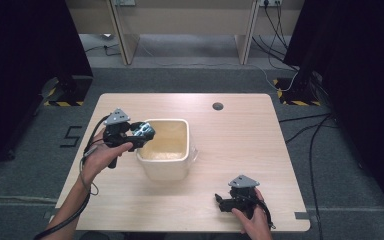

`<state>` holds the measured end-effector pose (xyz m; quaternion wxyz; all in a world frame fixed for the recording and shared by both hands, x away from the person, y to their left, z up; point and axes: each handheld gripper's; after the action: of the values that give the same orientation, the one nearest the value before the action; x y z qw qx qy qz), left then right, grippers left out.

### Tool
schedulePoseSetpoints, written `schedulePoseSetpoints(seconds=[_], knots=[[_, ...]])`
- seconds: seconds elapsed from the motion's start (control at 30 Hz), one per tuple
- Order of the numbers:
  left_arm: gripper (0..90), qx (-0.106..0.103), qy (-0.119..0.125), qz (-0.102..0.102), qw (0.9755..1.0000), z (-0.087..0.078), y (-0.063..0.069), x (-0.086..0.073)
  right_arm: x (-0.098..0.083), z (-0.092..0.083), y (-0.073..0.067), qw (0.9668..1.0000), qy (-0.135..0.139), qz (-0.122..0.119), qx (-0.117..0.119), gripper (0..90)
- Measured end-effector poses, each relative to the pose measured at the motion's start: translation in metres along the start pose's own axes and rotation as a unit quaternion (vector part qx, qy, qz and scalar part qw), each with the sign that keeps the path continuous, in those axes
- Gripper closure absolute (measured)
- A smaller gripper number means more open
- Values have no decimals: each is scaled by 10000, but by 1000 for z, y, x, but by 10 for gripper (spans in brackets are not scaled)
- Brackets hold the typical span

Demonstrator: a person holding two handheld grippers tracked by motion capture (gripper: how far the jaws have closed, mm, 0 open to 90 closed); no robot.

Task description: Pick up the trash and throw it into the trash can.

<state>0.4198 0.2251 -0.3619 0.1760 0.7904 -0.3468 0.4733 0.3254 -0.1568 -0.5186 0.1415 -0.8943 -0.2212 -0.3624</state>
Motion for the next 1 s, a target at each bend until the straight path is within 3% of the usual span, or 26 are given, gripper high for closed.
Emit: schedulePoseSetpoints(seconds=[0.8, 1.0], knots=[[368, -322, -471, 182, 9982, 41, 15, 9, 0, 0, 0, 10000, 3, -11, 2, 102], [309, -351, -540, 172, 9978, 46, 16, 9, 0, 0, 0, 10000, 2, -1, 0, 102]])
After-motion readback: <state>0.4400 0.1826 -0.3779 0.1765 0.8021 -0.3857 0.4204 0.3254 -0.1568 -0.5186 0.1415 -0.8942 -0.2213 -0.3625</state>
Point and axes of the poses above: each handheld gripper's, and its own axes: z roughly forward along the jaws, x roughly out of its top, y roughly to its right, and after that the axes turned 8 degrees about z, right-handed
